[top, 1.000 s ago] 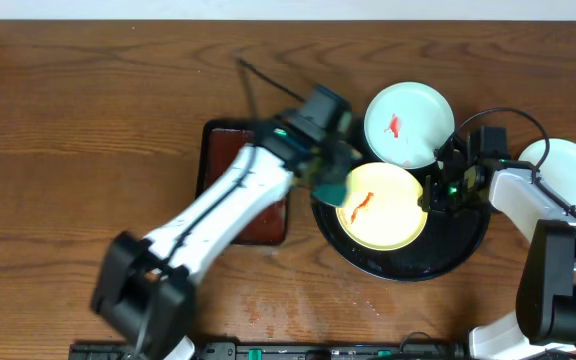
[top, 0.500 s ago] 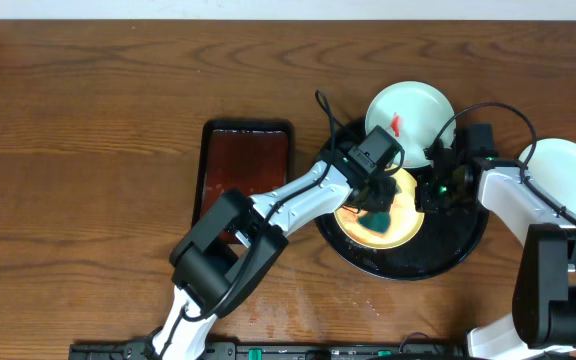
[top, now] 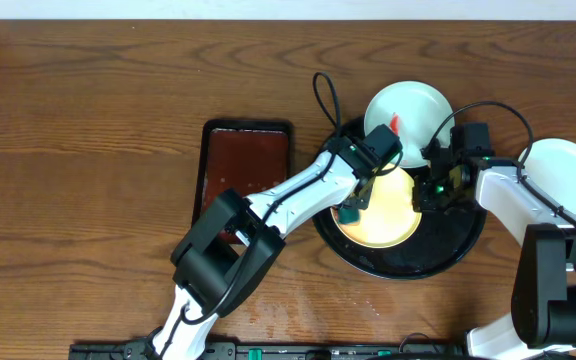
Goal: Clean dirty plates on tray and stack at the side
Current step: 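Scrub the yellow plate with the sponge while the right gripper holds it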
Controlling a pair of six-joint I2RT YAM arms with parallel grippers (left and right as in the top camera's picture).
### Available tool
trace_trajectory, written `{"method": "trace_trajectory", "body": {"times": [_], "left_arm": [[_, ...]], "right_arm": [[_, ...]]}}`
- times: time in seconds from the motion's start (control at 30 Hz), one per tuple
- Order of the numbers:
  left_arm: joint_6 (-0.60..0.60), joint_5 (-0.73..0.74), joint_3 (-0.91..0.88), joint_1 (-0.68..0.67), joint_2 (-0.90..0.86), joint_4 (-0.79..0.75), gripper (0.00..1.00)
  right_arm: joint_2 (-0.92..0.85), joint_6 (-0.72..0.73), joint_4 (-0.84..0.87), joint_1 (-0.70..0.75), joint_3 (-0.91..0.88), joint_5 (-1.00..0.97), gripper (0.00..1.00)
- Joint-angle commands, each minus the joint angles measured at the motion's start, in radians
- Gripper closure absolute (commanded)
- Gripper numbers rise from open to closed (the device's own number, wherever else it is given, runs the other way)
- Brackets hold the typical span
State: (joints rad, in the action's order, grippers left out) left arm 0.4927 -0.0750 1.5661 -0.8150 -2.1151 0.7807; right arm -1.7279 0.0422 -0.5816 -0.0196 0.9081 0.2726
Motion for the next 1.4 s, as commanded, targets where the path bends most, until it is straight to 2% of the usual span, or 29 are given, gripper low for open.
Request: {"method": "trace_trajectory", "body": {"times": [0.0,0.13,0.27,0.37,0.5,0.67,0.97,1.13,1.3,1.37], "left_arm": [[-0.021,-0.128,-0.010,0.031,-0.044,-0.011,0.92],[-0.046,0.190,-0.010,0.031,-0.054,-0.179,0.92],[0.006,0.475,-0.011,0.021,-0.069,-0.342,0.92],[0.019,0.565,-0.011,0.003,-0.076,-0.391,0.92],[0.018,0.565,-0.011,-0.025,-0.076,-0.354,0.92],[0.018,0.454,-0.011,-0.017,-0.077,-0.227,0.92],[0.022,0.028,0.018,0.084,-0.077,0.024,0.92],[-0.010,-0.173,0.074,0.098,-0.077,0.101,0.92],[-0.054,-0.196,0.084,0.095,-0.077,0.085,0.92],[-0.054,-0.142,0.080,0.090,-0.077,0.069,0.92]], "right_arm": [[-0.050,0.005,-0.001,-0.040,-0.028,-0.007,0.99],[-0.050,0.005,-0.002,-0.040,-0.028,-0.007,0.99],[-0.050,0.005,-0.001,-0.040,-0.028,-0.007,0.99],[-0.050,0.005,-0.001,-0.040,-0.028,-0.007,0.99],[-0.050,0.005,-0.001,-0.040,-0.028,-0.007,0.99],[-0.050,0.005,-0.006,-0.040,-0.028,-0.007,0.99],[-0.050,0.005,-0.006,-0.040,-0.028,-0.007,0.99],[-0.050,0.005,-0.007,-0.040,-0.028,-0.007,0.99],[-0.050,0.005,-0.005,-0.040,-0.028,-0.007,0.99],[-0.050,0.005,-0.005,-0.040,-0.028,-0.007,0.99]]}}
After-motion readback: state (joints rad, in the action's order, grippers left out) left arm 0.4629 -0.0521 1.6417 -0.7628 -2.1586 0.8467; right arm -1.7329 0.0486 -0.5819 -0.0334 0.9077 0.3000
